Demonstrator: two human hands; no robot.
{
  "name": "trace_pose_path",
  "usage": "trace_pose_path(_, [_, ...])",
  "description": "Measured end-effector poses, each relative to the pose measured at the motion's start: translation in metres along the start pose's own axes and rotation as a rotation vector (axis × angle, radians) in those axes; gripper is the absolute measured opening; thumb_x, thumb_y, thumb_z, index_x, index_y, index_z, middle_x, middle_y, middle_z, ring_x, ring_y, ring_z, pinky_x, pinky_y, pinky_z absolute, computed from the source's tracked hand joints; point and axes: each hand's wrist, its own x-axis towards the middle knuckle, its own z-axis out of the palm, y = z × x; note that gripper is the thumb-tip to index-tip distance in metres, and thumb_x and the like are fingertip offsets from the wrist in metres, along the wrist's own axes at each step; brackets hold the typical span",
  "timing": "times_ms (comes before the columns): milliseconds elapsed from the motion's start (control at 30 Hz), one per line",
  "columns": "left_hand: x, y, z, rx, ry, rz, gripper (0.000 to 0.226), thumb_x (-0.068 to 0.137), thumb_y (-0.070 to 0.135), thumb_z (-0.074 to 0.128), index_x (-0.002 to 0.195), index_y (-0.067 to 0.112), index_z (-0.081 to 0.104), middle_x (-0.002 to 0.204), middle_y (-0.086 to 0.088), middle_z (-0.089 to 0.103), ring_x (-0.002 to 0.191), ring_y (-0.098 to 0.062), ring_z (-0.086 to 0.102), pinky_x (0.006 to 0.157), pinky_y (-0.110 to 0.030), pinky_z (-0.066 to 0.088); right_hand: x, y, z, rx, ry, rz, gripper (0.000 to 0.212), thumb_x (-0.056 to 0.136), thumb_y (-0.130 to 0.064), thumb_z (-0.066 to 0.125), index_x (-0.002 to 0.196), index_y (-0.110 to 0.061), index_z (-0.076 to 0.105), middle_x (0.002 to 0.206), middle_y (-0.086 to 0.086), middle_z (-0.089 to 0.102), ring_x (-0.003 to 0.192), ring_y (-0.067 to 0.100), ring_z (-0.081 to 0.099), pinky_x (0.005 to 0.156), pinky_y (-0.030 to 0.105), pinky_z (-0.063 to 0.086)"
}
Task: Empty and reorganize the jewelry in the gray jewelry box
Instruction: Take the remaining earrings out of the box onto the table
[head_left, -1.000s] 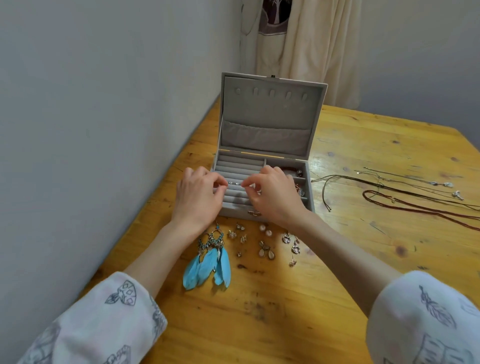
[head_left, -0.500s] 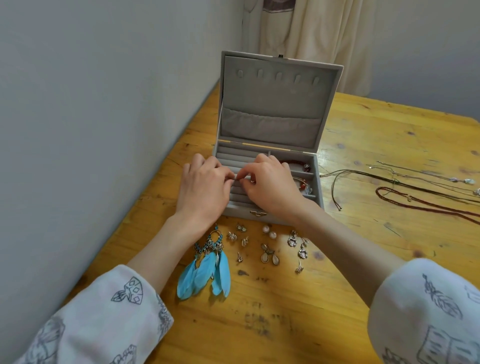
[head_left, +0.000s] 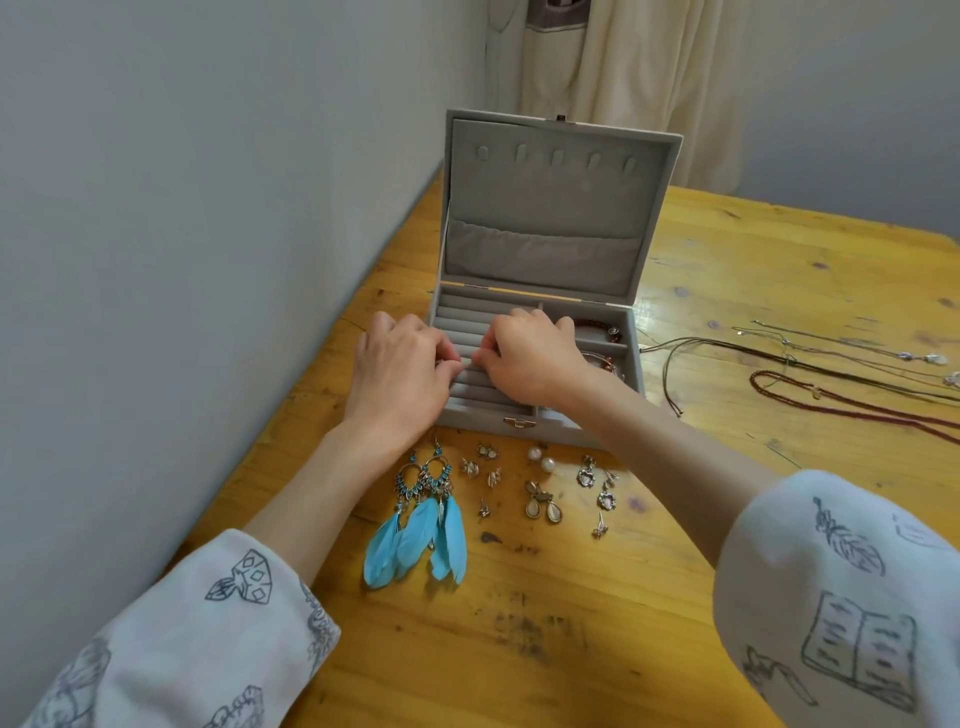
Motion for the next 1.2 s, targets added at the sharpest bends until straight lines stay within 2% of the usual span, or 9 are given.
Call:
trace_pose_path(167, [-0.018,0.005,-0.009,-0.027,-0.009,0.004,0.020,0.088,0.032,0.057,0.100,0.019,0.065,0.113,-0.001,0.057,0.110,-0.018,0.038,0.082,-0.024,0.025,-0.028,-0.002,-0.008,0.158,0.065,0.014,0.026,0.096,-0.033,0.043,0.104,-0.016,0.060,0.117,0.006,0.055,0.114,0.024,0.045,0.098,0.042,0.031])
trace_pose_path(233, [-0.031,0.009,-0.014,-0.066,-0.017,0.020,0.019,0.087,0.033,0.057,0.099,0.020,0.065,0.108,0.002,0.055,0.106,-0.014,0.036,0.082,-0.022,0.024,-0.048,0.000,-0.011,0.240,0.084,-0.001,0.024,0.094,-0.032,0.047,0.100,-0.015,0.062,0.110,0.005,0.058,0.107,0.020,0.048,0.095,0.039,0.039])
trace_pose_path(300, [-0.047,0.014,-0.017,-0.122,-0.035,0.034,0.018,0.086,0.034,0.058,0.097,0.022,0.066,0.100,0.006,0.050,0.101,-0.010,0.032,0.084,-0.021,0.025,-0.071,0.003,-0.012,0.296,0.094,-0.007,0.022,0.093,-0.031,0.050,0.098,-0.014,0.064,0.103,0.002,0.058,0.101,0.016,0.047,0.088,0.031,0.040])
trace_pose_path(433, [-0.079,0.024,-0.015,-0.167,-0.090,0.070,0.016,0.085,0.034,0.060,0.095,0.024,0.067,0.094,0.008,0.046,0.098,-0.008,0.031,0.087,-0.022,0.030,-0.115,0.011,-0.005,0.225,0.088,-0.021,0.018,0.093,-0.031,0.050,0.098,-0.018,0.062,0.097,-0.006,0.049,0.103,0.016,0.044,0.090,0.030,0.035])
trace_pose_path(567, [-0.102,0.030,-0.009,-0.130,-0.129,0.087,0.017,0.085,0.036,0.059,0.097,0.026,0.067,0.092,0.010,0.043,0.096,-0.007,0.030,0.088,-0.023,0.030,-0.144,0.013,0.006,0.165,0.057,-0.024,0.021,0.094,-0.035,0.047,0.103,-0.021,0.060,0.109,-0.005,0.053,0.108,0.016,0.042,0.090,0.029,0.030])
trace_pose_path(767, [-0.116,0.038,-0.004,-0.118,-0.155,0.122,0.016,0.086,0.037,0.057,0.096,0.028,0.066,0.093,0.012,0.041,0.097,-0.006,0.027,0.089,-0.021,0.025,-0.161,0.011,0.016,0.129,0.017,-0.055,0.021,0.095,-0.034,0.045,0.106,-0.023,0.059,0.109,-0.004,0.052,0.106,0.016,0.040,0.094,0.031,0.028])
trace_pose_path(1100, [-0.118,0.040,0.001,-0.115,-0.172,0.128,0.019,0.087,0.037,0.055,0.100,0.028,0.065,0.093,0.013,0.040,0.097,-0.006,0.025,0.090,-0.022,0.024,-0.165,0.013,0.021,0.179,0.033,-0.077,0.019,0.094,-0.032,0.046,0.103,-0.024,0.060,0.094,-0.012,0.041,0.101,0.013,0.039,0.091,0.029,0.026])
trace_pose_path(1200, [-0.119,0.040,0.001,-0.119,-0.171,0.127,0.020,0.088,0.037,0.055,0.102,0.028,0.065,0.093,0.012,0.041,0.096,-0.006,0.026,0.089,-0.021,0.024,-0.165,0.014,0.020,0.172,0.047,-0.094,0.018,0.094,-0.030,0.046,0.104,-0.025,0.060,0.093,-0.012,0.039,0.093,0.010,0.034,0.086,0.026,0.024])
